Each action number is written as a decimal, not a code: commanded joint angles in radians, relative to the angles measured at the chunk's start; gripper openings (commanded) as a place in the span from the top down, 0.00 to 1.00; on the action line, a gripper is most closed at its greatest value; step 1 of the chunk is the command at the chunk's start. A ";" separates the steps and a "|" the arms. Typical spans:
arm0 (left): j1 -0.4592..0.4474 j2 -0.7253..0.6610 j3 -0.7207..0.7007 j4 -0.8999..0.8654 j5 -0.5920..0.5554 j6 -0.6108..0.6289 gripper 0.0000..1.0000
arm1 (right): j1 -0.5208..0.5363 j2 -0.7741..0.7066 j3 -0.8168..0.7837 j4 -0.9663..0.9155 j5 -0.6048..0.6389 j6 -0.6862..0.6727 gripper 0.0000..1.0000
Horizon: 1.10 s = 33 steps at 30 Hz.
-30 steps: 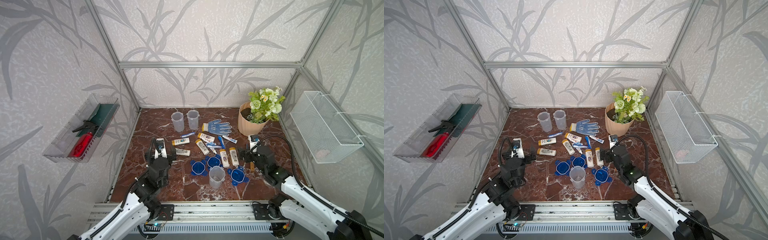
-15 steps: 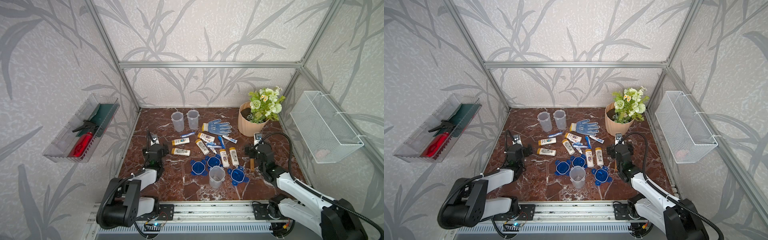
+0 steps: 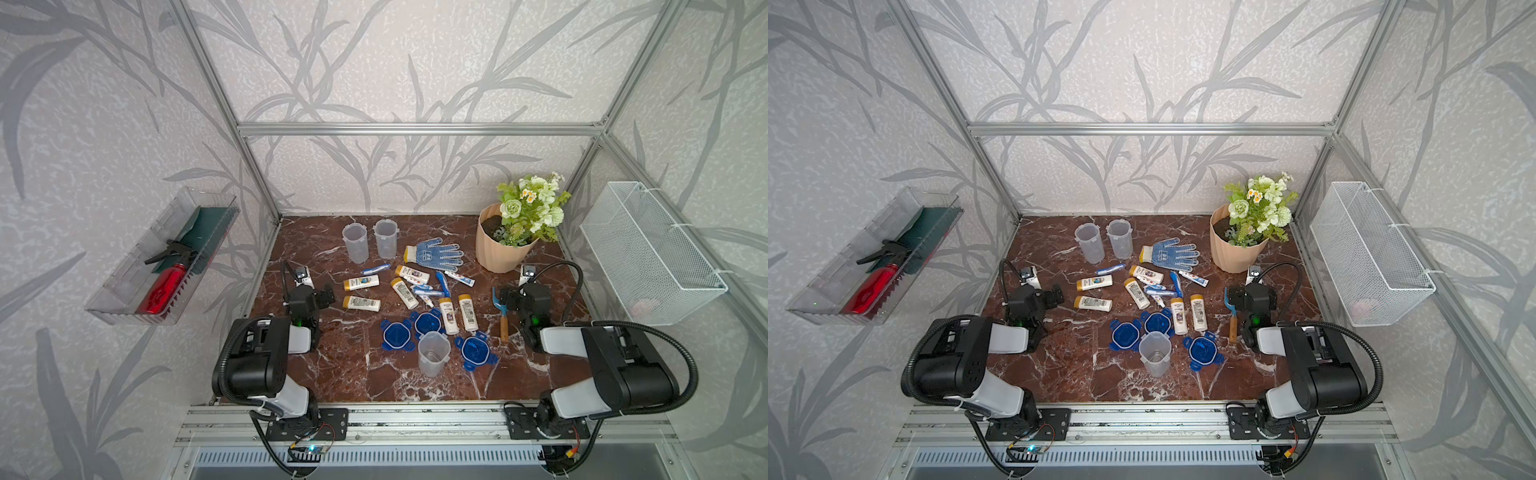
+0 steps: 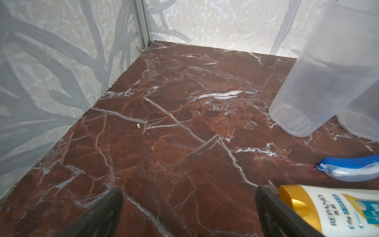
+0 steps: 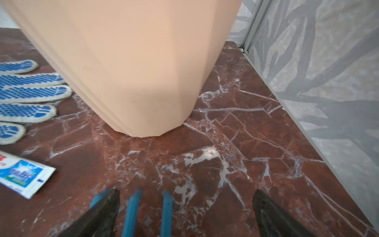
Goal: Take out toiletry kits
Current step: Reset both arms
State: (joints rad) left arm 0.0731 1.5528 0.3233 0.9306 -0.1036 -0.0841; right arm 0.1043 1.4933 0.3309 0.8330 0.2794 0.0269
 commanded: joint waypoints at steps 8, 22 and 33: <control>0.000 0.005 0.028 0.046 0.022 0.009 0.01 | -0.003 0.094 -0.031 0.280 -0.082 -0.042 0.01; 0.000 0.003 0.010 0.083 0.057 0.017 0.01 | 0.026 0.096 0.004 0.230 -0.054 -0.076 0.01; -0.027 -0.086 -0.032 0.046 0.209 0.115 0.01 | 0.089 -0.020 -0.072 0.248 -0.090 -0.168 0.01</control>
State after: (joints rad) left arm 0.0700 1.5417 0.3096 1.0218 0.0013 -0.0486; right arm 0.1837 1.5684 0.2993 1.0576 0.2287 -0.0956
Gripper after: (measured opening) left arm 0.991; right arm 0.992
